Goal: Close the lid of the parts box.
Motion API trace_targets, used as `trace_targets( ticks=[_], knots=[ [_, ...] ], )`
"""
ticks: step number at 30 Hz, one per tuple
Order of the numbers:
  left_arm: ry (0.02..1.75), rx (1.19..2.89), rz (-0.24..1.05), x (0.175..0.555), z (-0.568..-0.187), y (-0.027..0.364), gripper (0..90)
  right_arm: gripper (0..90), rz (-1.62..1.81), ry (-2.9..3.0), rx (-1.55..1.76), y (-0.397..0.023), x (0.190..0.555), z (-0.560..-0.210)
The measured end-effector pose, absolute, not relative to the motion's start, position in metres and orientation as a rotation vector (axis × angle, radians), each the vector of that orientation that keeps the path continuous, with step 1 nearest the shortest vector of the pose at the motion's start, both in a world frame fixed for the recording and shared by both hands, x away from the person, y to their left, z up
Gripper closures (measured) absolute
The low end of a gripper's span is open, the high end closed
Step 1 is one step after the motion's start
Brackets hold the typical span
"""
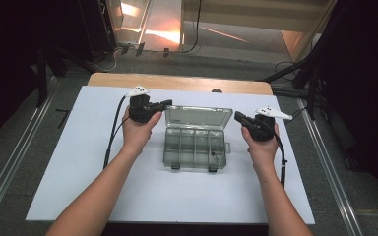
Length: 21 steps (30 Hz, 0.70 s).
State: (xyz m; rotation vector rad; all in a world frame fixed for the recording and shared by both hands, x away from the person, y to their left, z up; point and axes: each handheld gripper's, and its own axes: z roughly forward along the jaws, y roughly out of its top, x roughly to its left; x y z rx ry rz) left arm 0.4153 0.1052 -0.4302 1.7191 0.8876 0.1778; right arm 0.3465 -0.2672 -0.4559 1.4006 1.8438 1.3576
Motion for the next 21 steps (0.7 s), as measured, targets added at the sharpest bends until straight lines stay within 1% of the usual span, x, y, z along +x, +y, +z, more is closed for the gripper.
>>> trace_targets(
  ticks=[12,21],
  knots=[
    [0.847,1.717,0.184,0.397,-0.431,0.108,90.0,90.0,1.361,1.860,1.387,-0.260,0.341,-0.449],
    [0.821,1.728,0.201,0.381,-0.433,0.110,90.0,90.0,1.378,1.879,1.353,-0.256,0.330,-0.446]
  ],
)
